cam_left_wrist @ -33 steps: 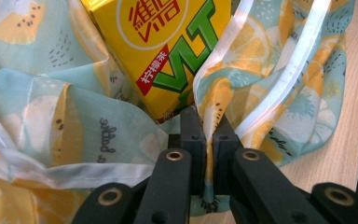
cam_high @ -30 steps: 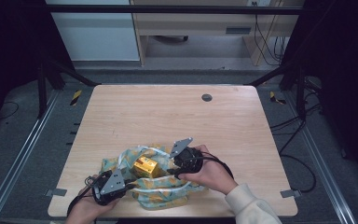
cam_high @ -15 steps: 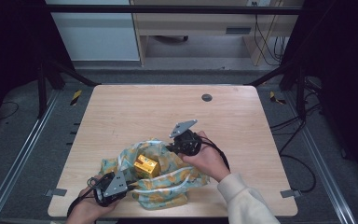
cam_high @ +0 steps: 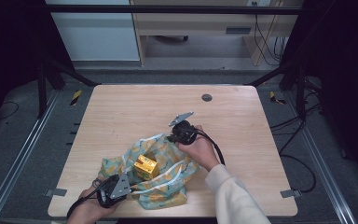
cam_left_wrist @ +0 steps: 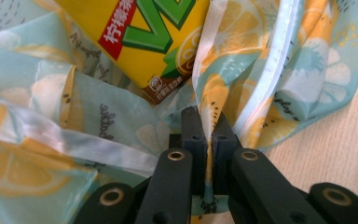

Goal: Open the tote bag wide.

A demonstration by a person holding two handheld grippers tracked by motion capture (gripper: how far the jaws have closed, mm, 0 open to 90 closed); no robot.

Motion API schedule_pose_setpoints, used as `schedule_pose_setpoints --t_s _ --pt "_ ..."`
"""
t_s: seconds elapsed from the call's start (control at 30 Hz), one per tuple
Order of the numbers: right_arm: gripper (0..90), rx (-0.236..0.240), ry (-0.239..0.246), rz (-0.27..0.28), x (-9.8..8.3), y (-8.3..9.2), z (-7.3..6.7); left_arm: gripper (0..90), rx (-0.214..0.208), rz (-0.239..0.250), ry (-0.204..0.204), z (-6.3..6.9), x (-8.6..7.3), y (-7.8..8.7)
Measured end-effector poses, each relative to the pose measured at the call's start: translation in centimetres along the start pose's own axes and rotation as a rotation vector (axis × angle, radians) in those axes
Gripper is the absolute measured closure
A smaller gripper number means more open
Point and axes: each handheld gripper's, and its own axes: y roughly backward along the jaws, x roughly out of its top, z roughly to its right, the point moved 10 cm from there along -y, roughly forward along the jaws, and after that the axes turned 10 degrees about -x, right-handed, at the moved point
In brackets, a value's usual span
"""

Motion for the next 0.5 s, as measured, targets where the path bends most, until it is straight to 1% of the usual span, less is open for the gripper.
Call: schedule_pose_setpoints --t_s 0.13,0.2,0.23,0.27,0.3,0.37,0.43,0.5 --pt "89.6 0.003 -0.012 -0.009 -0.3 -0.7 0.1 88.4 0.01 -0.019 0.0 -0.1 -0.3 -0.1" --pt "89.6 0.007 -0.01 -0.015 -0.5 -1.3 -0.2 88.4 0.007 -0.027 0.016 -0.2 -0.6 -0.2" --pt "89.6 0.007 -0.01 -0.015 -0.5 -1.3 -0.2 88.4 0.007 -0.027 0.016 -0.2 -0.6 -0.2" --pt "89.6 0.011 -0.015 -0.028 -0.6 -1.7 -0.5 88.3 0.007 -0.031 0.027 -0.3 -0.8 -0.2" --pt "89.6 0.011 -0.015 -0.028 -0.6 -1.7 -0.5 88.3 0.007 -0.031 0.027 -0.3 -0.8 -0.2" --pt "89.6 0.011 -0.008 -0.043 -0.9 -2.2 -0.8 88.2 0.003 -0.034 0.047 -0.4 -1.0 -0.2" --pt "89.6 0.018 -0.01 -0.039 -0.9 -2.4 -0.8 88.2 0.003 -0.033 0.051 -0.5 -1.0 -0.2" --pt "89.6 0.01 -0.004 -0.046 -1.0 -2.6 -0.8 88.2 -0.003 -0.037 0.058 -0.5 -1.1 -0.2"
